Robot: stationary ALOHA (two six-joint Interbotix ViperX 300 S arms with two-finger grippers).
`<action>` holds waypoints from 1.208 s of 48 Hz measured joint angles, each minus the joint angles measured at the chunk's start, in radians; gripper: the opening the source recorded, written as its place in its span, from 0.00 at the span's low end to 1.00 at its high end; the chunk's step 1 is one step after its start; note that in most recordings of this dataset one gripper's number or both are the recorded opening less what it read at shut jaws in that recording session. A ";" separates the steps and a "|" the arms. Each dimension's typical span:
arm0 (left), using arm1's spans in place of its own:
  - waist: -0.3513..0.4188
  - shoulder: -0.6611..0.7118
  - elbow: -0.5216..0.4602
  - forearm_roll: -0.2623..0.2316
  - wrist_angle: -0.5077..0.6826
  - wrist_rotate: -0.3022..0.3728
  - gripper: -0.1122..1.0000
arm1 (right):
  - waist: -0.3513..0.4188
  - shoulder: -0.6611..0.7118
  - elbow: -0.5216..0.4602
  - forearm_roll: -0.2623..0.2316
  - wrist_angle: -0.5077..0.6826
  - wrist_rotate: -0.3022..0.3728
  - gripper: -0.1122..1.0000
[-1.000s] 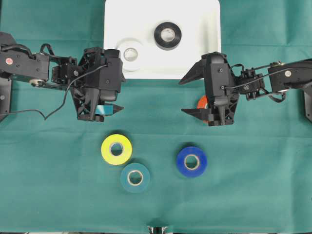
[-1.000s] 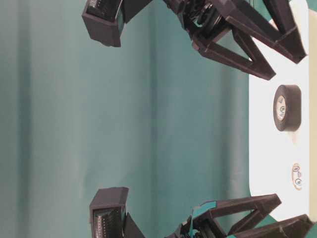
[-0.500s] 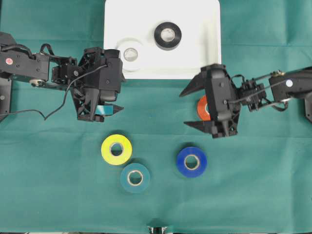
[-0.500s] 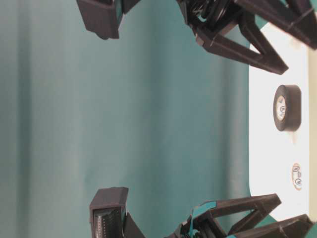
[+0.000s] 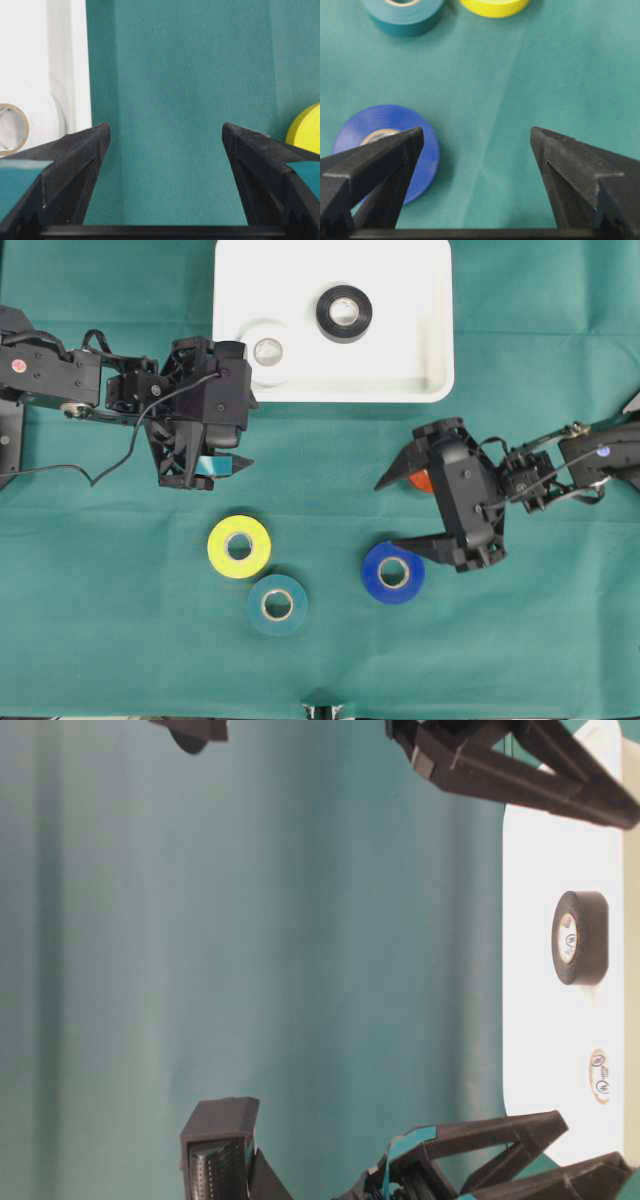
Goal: Put the tape alternately from left to right into the white case.
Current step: 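Move the right gripper down over the blue tape roll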
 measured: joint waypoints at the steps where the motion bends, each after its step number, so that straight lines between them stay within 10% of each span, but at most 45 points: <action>1: 0.000 0.000 0.000 0.000 0.000 0.000 0.94 | 0.003 0.000 0.000 0.000 0.000 0.000 0.75; 58: 0.000 0.000 0.000 -0.002 0.000 -0.006 0.94 | 0.060 0.166 -0.057 0.002 0.023 0.000 0.75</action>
